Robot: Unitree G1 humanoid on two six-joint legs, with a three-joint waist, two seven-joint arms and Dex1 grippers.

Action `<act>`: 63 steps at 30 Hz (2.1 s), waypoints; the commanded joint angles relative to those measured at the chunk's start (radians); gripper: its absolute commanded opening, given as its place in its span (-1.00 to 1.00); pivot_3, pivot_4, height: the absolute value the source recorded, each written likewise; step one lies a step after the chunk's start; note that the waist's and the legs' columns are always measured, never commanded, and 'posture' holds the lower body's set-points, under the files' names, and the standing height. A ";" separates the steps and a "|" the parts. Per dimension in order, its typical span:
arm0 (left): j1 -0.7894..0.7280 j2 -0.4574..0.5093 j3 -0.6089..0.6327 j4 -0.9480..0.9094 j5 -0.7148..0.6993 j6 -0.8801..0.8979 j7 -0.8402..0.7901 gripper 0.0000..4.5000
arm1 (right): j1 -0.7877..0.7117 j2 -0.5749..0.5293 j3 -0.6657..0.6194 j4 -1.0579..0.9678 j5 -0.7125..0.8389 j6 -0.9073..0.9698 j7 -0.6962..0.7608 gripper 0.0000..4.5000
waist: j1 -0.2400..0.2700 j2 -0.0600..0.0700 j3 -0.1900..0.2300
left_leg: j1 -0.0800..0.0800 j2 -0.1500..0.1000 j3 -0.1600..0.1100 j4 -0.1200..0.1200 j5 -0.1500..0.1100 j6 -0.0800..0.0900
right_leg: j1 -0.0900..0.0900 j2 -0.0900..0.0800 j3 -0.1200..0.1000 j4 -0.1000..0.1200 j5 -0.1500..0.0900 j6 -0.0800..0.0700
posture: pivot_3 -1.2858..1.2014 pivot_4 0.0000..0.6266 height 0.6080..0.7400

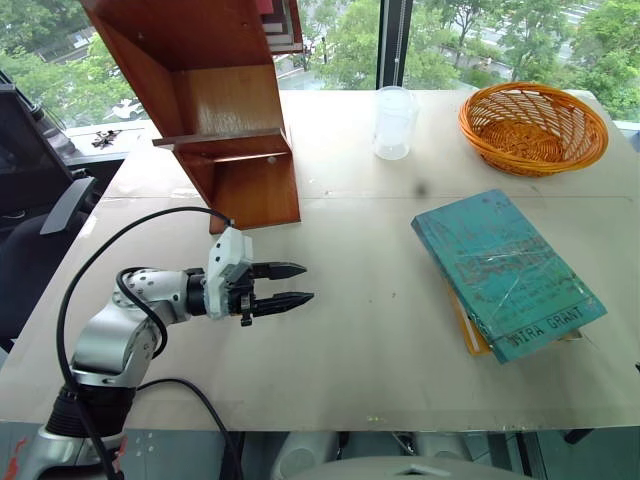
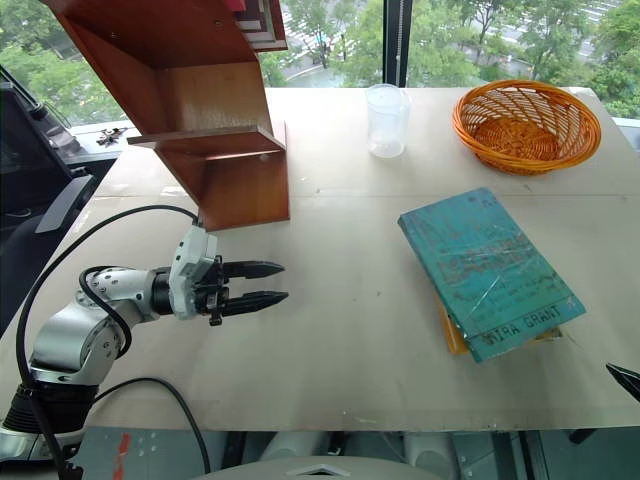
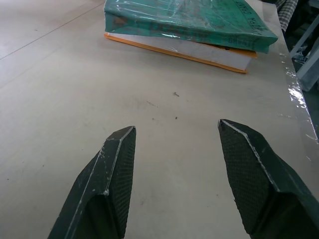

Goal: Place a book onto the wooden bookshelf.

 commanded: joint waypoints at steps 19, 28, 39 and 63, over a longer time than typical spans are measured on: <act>-0.104 -0.056 0.022 -0.171 -0.174 0.103 0.013 1.00 | -0.475 -0.247 0.256 -0.219 -0.072 0.559 -0.749 0.44 | 0.001 -0.003 0.000 | 0.000 0.000 0.001 0.000 0.000 0.000 | -0.001 0.000 0.000 0.001 0.000 0.000 | 0.03 -0.52 1.00; -0.073 -0.043 0.052 -0.224 -0.229 0.134 0.028 1.00 | -0.763 -0.305 0.554 -0.105 -0.136 0.800 -0.833 -0.99 | -0.005 -0.003 0.001 | -0.001 0.001 0.001 0.001 0.001 0.000 | -0.002 0.001 0.001 -0.001 0.000 0.000 | 0.03 -0.52 1.00; -0.037 -0.029 0.070 -0.208 -0.220 0.126 0.033 1.00 | -0.982 -0.177 0.903 -0.049 -0.144 0.873 -0.695 -0.99 | -0.011 -0.003 0.001 | -0.002 0.001 0.002 0.001 0.001 0.000 | -0.002 0.002 0.001 -0.001 0.000 0.000 | 0.03 -0.52 1.00; 0.137 -0.009 0.127 -0.101 -0.149 0.011 -0.014 1.00 | -1.098 0.061 0.891 -0.347 -0.189 0.981 -0.874 -0.99 | -0.030 -0.002 0.001 | -0.002 0.001 0.002 0.000 0.001 -0.001 | -0.006 0.002 0.002 0.004 0.000 0.000 | 0.03 -0.52 1.00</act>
